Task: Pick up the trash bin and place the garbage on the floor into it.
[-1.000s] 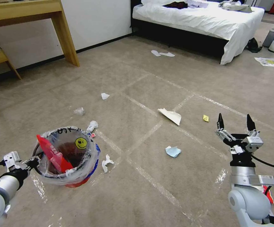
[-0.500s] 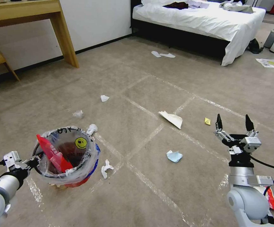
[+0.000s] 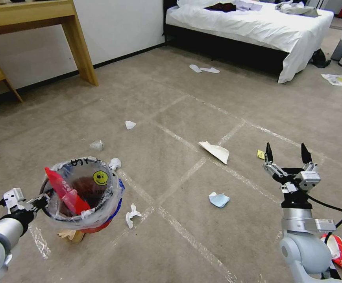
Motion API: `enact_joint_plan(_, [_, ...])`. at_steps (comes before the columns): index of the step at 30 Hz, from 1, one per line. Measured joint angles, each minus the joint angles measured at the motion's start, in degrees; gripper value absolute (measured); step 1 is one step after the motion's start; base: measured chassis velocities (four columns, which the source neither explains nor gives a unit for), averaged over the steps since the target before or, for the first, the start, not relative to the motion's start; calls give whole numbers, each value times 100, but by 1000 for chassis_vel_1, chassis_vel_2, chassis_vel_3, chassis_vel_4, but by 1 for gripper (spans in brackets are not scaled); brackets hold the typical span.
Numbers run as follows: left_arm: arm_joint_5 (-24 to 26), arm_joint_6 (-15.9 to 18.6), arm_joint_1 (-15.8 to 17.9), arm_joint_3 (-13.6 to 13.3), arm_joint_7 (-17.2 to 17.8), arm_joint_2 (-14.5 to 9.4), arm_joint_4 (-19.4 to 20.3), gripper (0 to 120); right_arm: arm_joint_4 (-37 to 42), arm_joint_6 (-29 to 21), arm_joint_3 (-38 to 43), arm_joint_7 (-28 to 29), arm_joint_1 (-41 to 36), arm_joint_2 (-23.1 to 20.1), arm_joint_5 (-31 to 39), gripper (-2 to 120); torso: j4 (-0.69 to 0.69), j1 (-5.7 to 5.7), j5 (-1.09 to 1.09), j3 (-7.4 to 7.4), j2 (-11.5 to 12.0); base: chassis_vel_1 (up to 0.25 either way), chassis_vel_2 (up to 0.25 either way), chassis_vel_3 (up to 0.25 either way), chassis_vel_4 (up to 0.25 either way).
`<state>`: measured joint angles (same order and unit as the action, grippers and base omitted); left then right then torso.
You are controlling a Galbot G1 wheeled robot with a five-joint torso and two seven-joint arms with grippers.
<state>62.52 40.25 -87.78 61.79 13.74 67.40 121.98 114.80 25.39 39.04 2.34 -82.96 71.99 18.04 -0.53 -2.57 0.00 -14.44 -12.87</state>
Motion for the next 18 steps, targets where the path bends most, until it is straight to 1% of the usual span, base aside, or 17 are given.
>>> enact_joint_plan(6, [38,-4,11,51,3,-49,-52,3,62,3,54,1,-54,11,-4,100,0,0,0,0,0,-50,60,38,-51])
enact_joint_plan(18, [88,-9,15,75,2,-85,-65,3,114,-3,16,6,-67,26,-21,100,0,0,0,0,0,0,0,0,0])
